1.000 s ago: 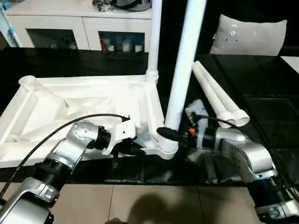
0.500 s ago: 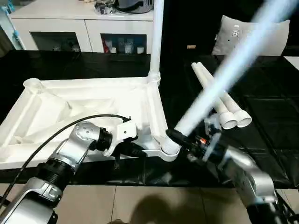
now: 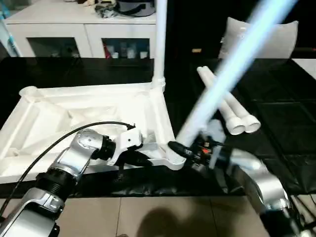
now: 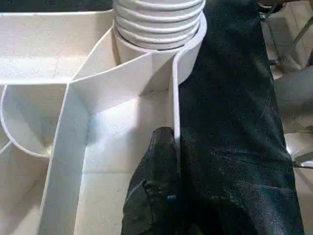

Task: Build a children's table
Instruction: Insert table leg to table base

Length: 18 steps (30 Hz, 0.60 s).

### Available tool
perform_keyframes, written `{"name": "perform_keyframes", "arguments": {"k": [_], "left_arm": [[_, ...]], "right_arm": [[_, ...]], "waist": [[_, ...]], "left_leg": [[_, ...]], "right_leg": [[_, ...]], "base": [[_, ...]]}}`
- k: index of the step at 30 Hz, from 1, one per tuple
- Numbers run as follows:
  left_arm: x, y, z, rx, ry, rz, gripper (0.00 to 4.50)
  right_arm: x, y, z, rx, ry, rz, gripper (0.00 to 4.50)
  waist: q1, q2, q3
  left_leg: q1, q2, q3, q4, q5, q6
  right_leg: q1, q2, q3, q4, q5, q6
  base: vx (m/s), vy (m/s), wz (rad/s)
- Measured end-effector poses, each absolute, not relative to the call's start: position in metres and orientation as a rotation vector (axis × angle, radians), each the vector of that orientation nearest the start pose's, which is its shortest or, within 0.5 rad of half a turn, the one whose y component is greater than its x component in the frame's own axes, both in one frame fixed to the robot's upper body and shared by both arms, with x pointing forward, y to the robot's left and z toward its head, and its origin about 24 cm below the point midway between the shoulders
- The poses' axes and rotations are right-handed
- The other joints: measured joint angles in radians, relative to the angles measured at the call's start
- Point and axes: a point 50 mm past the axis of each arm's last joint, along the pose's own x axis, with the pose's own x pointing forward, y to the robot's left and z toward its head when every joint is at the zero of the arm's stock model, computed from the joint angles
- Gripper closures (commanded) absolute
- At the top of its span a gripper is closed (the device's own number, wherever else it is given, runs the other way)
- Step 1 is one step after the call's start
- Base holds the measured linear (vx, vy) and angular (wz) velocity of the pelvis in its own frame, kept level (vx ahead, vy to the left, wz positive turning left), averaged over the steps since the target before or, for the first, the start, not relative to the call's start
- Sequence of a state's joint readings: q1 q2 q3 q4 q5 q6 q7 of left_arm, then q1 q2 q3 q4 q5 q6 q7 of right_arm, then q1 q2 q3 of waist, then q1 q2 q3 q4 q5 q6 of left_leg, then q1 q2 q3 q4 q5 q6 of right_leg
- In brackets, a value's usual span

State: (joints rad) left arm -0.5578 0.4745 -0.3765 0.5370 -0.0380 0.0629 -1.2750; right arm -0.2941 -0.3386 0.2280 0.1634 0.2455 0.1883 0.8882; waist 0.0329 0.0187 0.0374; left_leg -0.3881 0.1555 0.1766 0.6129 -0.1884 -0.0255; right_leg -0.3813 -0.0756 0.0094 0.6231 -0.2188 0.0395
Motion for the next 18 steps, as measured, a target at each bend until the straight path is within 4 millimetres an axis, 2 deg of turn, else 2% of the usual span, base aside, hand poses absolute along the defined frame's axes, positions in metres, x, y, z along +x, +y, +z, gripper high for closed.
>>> {"name": "perform_keyframes", "arguments": {"k": [2,8,14,18], "left_arm": [[0.304,0.149,0.048,0.46,0.501,-1.434,4.5],[0.314,0.144,0.051,0.488,0.512,-1.47,4.5],[0.323,0.141,0.055,0.524,0.518,-1.477,4.5],[0.325,0.144,0.056,0.54,0.517,-1.472,4.5]], "right_arm": [[0.278,-0.119,0.056,-0.112,0.2,1.12,2.61],[0.28,-0.12,0.059,-0.152,0.219,1.146,2.61],[0.281,-0.121,0.06,-0.159,0.218,1.138,2.61],[0.281,-0.117,0.058,-0.138,0.206,1.109,2.61]], "waist": [[0.001,-0.007,-0.002],[0.01,-0.015,-0.004],[0.01,-0.016,-0.003],[0.004,-0.018,-0.003]], "left_leg": [[0.004,0.0,0.0,-0.004,0.0,0.0],[0.003,0.0,0.004,-0.011,0.0,0.0],[0.003,0.0,0.005,-0.011,0.0,0.0],[0.003,0.0,0.006,-0.013,0.0,0.0]], "right_leg": [[0.0,0.0,0.0,-0.003,-0.001,0.002],[0.003,-0.001,-0.001,-0.012,0.005,-0.008],[0.002,-0.001,0.0,-0.014,0.005,-0.008],[0.001,-0.001,0.0,-0.015,0.004,-0.007]], "base": [[0.0,0.0,0.0],[0.0,0.0,0.0],[0.0,0.0,0.0],[0.0,0.0,0.0]]}}
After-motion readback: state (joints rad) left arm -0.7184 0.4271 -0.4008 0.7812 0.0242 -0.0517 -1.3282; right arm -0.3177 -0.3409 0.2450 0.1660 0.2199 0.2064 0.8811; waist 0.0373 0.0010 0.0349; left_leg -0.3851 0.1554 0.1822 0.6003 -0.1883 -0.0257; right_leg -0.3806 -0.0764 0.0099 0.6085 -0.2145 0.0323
